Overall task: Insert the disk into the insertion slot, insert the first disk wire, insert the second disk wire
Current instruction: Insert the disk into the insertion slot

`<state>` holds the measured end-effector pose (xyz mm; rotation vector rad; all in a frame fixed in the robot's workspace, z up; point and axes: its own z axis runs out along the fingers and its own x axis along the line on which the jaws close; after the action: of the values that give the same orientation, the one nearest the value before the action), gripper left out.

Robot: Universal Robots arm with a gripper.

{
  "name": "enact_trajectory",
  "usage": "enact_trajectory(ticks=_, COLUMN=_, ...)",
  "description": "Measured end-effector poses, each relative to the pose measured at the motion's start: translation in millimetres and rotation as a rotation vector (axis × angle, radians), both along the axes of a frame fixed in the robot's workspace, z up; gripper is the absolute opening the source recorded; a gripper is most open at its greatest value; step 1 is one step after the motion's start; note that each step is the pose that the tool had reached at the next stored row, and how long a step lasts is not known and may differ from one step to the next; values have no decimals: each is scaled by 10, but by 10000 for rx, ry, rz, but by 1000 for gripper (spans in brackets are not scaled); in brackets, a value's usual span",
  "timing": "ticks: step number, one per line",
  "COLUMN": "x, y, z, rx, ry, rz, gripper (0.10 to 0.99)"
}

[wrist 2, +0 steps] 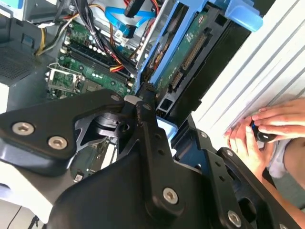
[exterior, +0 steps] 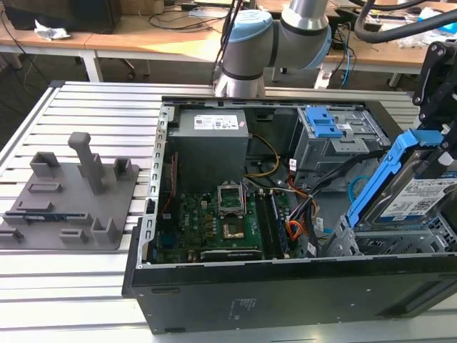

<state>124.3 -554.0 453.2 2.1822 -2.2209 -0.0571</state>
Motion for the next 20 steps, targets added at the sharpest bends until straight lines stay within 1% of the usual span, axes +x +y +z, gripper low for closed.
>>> enact_trajectory(ticks=1, x=3, y=28, z=-6, rx=-109, ry=17, rz=0, gripper=365)
enact_trajectory(ticks=3, x=12, y=50, z=-13, rx=-156, ry=30, rz=0, gripper=365)
enact_trajectory(ticks=5, x=29, y=73, z=-15, rx=-164, ry=35, rz=0, gripper=365)
enact_trajectory(ticks=7, x=41, y=76, z=1, rx=-164, ry=35, rz=-7, gripper=365)
enact_trajectory(ticks=8, x=51, y=79, z=58, rx=-165, ry=39, rz=-16, gripper=365)
enact_trajectory(ticks=9, x=58, y=79, z=97, rx=-165, ry=49, rz=-23, gripper=365)
enact_trajectory(ticks=11, x=60, y=83, z=107, rx=-171, ry=91, rz=-35, gripper=365)
enact_trajectory(ticks=12, x=60, y=84, z=108, rx=-194, ry=96, rz=-34, gripper=365)
enact_trajectory(ticks=15, x=68, y=84, z=107, rx=-205, ry=102, rz=-31, gripper=365)
enact_trajectory(ticks=16, x=89, y=89, z=104, rx=-205, ry=138, rz=-33, gripper=365)
enact_trajectory(ticks=17, x=104, y=96, z=97, rx=-203, ry=198, rz=-32, gripper=365)
enact_trajectory(ticks=18, x=104, y=98, z=94, rx=-202, ry=222, rz=-32, gripper=365)
enact_trajectory(ticks=19, x=104, y=104, z=89, rx=-204, ry=264, rz=-33, gripper=365)
enact_trajectory(ticks=20, x=104, y=107, z=85, rx=-204, ry=283, rz=-33, gripper=365)
